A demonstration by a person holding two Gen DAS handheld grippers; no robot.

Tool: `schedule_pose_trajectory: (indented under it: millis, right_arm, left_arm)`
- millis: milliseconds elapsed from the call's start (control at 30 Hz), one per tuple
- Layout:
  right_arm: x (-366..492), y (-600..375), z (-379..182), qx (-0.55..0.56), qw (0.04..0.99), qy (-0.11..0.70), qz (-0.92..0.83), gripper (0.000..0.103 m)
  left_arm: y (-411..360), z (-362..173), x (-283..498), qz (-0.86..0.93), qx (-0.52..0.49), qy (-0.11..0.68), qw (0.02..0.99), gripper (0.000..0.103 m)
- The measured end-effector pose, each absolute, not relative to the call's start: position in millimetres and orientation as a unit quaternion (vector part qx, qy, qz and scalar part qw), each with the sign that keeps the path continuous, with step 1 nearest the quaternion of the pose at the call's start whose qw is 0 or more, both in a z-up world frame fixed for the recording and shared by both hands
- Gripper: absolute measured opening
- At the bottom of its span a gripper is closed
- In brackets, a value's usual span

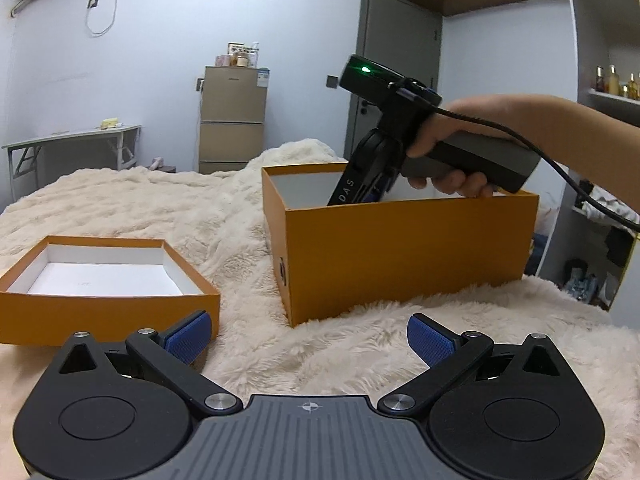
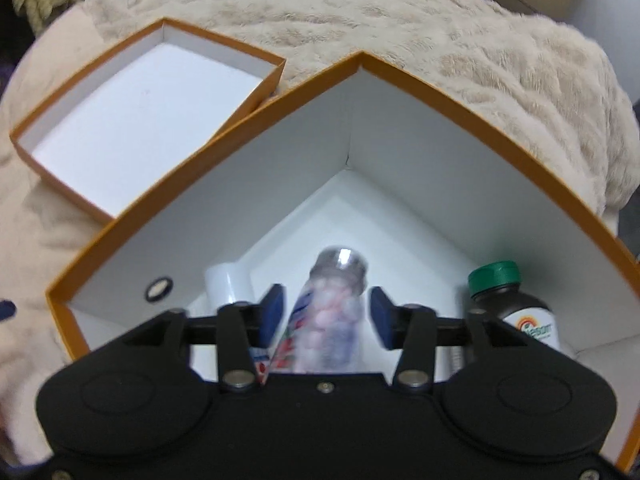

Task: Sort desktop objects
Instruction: 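Lower the tablet jar into the tall orange box and open the right tool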

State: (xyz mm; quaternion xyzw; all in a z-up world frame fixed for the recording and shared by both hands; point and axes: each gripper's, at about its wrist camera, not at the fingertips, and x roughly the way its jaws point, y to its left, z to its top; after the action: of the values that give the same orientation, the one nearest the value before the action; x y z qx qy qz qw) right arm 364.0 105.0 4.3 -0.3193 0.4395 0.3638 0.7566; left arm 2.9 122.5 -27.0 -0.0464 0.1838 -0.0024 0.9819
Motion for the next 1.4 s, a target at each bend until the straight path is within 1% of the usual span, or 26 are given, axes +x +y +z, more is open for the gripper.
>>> schedule_pose_trajectory:
  millis: [133, 233, 267, 300, 333, 467, 533, 600, 633, 667, 700, 733, 800, 867, 933, 1133, 1167, 1200, 1233, 1300, 1333, 1367, 1400]
  right_arm:
    - [352.9, 83.1, 31.7, -0.291, 0.768, 0.412, 0.396, 0.069]
    - [342.9, 54.9, 62.1, -0.271, 0.762, 0.391, 0.440, 0.073]
    - [337.3, 43.5, 74.1, -0.270, 0.756, 0.383, 0.457, 0.078]
    - [335.6, 39.0, 80.1, -0.271, 0.752, 0.381, 0.465, 0.086]
    - [330.8, 29.7, 88.6, -0.273, 0.743, 0.379, 0.478, 0.088]
    - [321.8, 9.1, 97.9, -0.290, 0.712, 0.391, 0.505, 0.088]
    - [318.5, 0.4, 93.4, -0.289, 0.696, 0.401, 0.521, 0.081]
    - [313.0, -4.6, 81.3, -0.285, 0.677, 0.412, 0.539, 0.065]
    - [308.7, -4.4, 76.4, -0.290, 0.675, 0.416, 0.537, 0.062]
    - [304.5, -4.0, 71.8, -0.295, 0.673, 0.419, 0.534, 0.052]
    - [301.6, -2.7, 67.7, -0.303, 0.672, 0.420, 0.530, 0.037]
    - [300.2, -0.2, 59.7, -0.315, 0.671, 0.421, 0.522, 0.033]
    - [297.6, 4.2, 44.4, -0.339, 0.671, 0.423, 0.506, 0.019]
    - [300.5, -2.0, 41.1, -0.330, 0.671, 0.431, 0.506, 0.017]
    - [304.4, -12.8, 49.2, -0.312, 0.673, 0.437, 0.508, 0.017]
    - [305.1, -35.4, 61.2, -0.284, 0.670, 0.450, 0.517, 0.019]
    - [303.7, -33.1, 60.7, -0.278, 0.676, 0.449, 0.513, 0.023]
    - [303.7, -30.9, 60.4, -0.272, 0.681, 0.447, 0.512, 0.031]
    - [303.1, -29.6, 61.0, -0.255, 0.692, 0.441, 0.512, 0.035]
    - [299.4, -38.9, 74.0, -0.199, 0.714, 0.417, 0.527, 0.051]
    - [297.0, -45.1, 81.3, -0.169, 0.725, 0.402, 0.533, 0.055]
    - [292.3, -57.4, 91.9, -0.136, 0.744, 0.377, 0.535, 0.062]
    - [288.5, -67.3, 98.2, -0.115, 0.756, 0.360, 0.534, 0.074]
  left_arm:
    - [122.9, -29.0, 3.6, -0.008, -0.046, 0.184, 0.982, 0.103]
    - [121.3, -30.6, 3.8, -0.013, -0.040, 0.184, 0.982, 0.103]
    - [120.4, -30.5, 4.4, -0.014, -0.039, 0.185, 0.982, 0.103]
    - [119.3, -30.9, 4.9, -0.017, -0.039, 0.186, 0.982, 0.103]
    - [118.3, -31.3, 5.5, -0.021, -0.038, 0.187, 0.981, 0.103]
    - [114.9, -34.4, 8.0, -0.038, -0.038, 0.192, 0.980, 0.103]
    - [113.8, -35.4, 8.4, -0.039, -0.033, 0.194, 0.980, 0.103]
    - [114.9, -35.9, 9.0, -0.040, -0.038, 0.195, 0.979, 0.103]
    - [115.5, -36.2, 9.1, -0.042, -0.041, 0.195, 0.979, 0.103]
    - [115.5, -36.2, 9.0, -0.042, -0.042, 0.195, 0.979, 0.103]
    - [115.6, -36.5, 9.2, -0.044, -0.044, 0.195, 0.979, 0.103]
    - [115.4, -36.7, 9.3, -0.044, -0.045, 0.195, 0.979, 0.103]
    - [115.4, -37.2, 9.4, -0.044, -0.045, 0.195, 0.979, 0.103]
    - [115.7, -37.7, 9.4, -0.044, -0.046, 0.194, 0.979, 0.103]
    - [116.8, -38.4, 9.5, -0.041, -0.050, 0.192, 0.979, 0.103]
    - [112.8, -39.1, 12.0, -0.046, -0.047, 0.194, 0.979, 0.103]
    - [112.0, -38.7, 12.1, -0.047, -0.045, 0.194, 0.979, 0.103]
    - [111.2, -38.3, 12.0, -0.049, -0.044, 0.193, 0.979, 0.103]
    - [111.1, -37.6, 11.4, -0.048, -0.044, 0.192, 0.979, 0.103]
    - [113.4, -34.5, 9.3, -0.047, -0.050, 0.185, 0.980, 0.103]
    - [114.7, -32.3, 8.4, -0.045, -0.057, 0.181, 0.981, 0.103]
    - [115.7, -29.6, 8.2, -0.041, -0.063, 0.181, 0.981, 0.103]
    - [116.7, -26.8, 8.2, -0.038, -0.069, 0.181, 0.980, 0.103]
